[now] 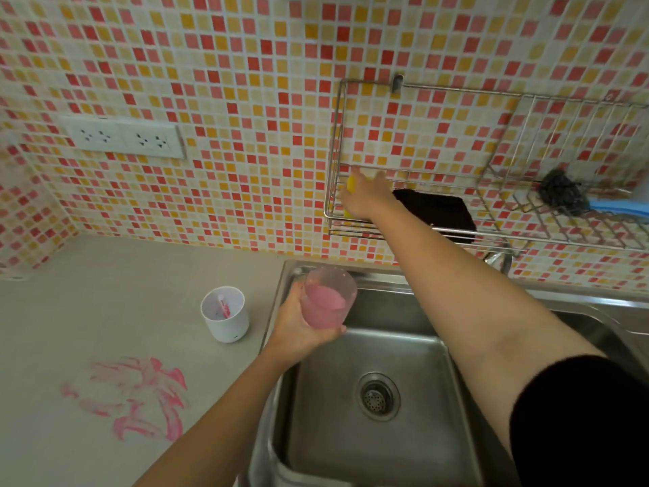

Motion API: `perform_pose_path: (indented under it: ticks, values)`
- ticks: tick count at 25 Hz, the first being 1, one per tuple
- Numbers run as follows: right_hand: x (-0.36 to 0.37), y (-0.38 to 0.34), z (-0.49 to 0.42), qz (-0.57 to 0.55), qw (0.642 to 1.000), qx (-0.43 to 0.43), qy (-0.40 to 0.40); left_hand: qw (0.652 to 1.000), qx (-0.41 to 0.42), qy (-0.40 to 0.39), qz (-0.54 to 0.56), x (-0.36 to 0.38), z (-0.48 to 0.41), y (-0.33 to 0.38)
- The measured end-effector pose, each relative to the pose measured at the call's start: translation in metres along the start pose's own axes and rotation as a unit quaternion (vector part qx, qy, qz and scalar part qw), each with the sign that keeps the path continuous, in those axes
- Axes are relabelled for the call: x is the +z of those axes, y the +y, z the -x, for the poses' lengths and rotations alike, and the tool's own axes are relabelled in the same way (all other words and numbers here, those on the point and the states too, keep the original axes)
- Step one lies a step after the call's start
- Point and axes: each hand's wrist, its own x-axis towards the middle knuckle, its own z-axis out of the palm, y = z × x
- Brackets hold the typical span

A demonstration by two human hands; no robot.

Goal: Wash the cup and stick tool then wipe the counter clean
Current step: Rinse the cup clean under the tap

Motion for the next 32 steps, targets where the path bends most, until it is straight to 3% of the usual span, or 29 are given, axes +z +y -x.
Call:
perform_pose_path:
  ticks: [3, 5, 7, 9, 12, 15, 17, 19, 22, 26, 32]
  values:
    - [0.011, -0.007, -0.008, 0.082, 0.993, 0.062, -0.048, 1.000, -0.004, 0.008, -0.022, -0.007, 0.002, 0.004]
    - [0.001, -0.011, -0.004, 0.138, 0.987, 0.062, -0.062, 1.000, -0.009, 0.007, -0.028, -0.007, 0.002, 0.004]
    - [-0.015, -0.006, 0.006, 0.111, 0.992, 0.040, -0.040, 1.000, -0.005, -0.002, -0.013, -0.001, 0.003, 0.005]
    - [-0.031, 0.009, 0.025, 0.036, 0.998, -0.002, 0.054, 1.000, -0.003, -0.015, -0.005, 0.012, 0.001, 0.005]
    - [-0.039, 0.054, 0.068, -0.073, 0.970, -0.047, 0.226, 0.998, -0.017, -0.053, -0.006, 0.041, 0.001, 0.007]
    - [-0.025, 0.121, 0.113, -0.048, 0.927, -0.058, 0.368, 0.995, -0.025, -0.092, -0.009, 0.081, 0.004, 0.007]
    - [0.001, 0.167, 0.136, -0.035, 0.911, -0.041, 0.409, 0.993, -0.032, -0.109, -0.018, 0.108, 0.006, 0.003]
    - [0.039, 0.212, 0.158, -0.037, 0.924, -0.011, 0.380, 0.992, -0.036, -0.110, -0.041, 0.129, 0.008, -0.008]
    - [0.109, 0.287, 0.192, -0.008, 0.970, 0.092, 0.223, 0.981, -0.055, -0.114, -0.144, 0.157, 0.014, -0.033]
    - [0.169, 0.364, 0.225, 0.064, 0.978, 0.197, 0.024, 0.926, -0.075, -0.165, -0.331, 0.171, 0.017, -0.061]
    - [0.183, 0.388, 0.232, 0.119, 0.979, 0.164, 0.019, 0.816, 0.000, -0.201, -0.541, 0.174, 0.000, -0.071]
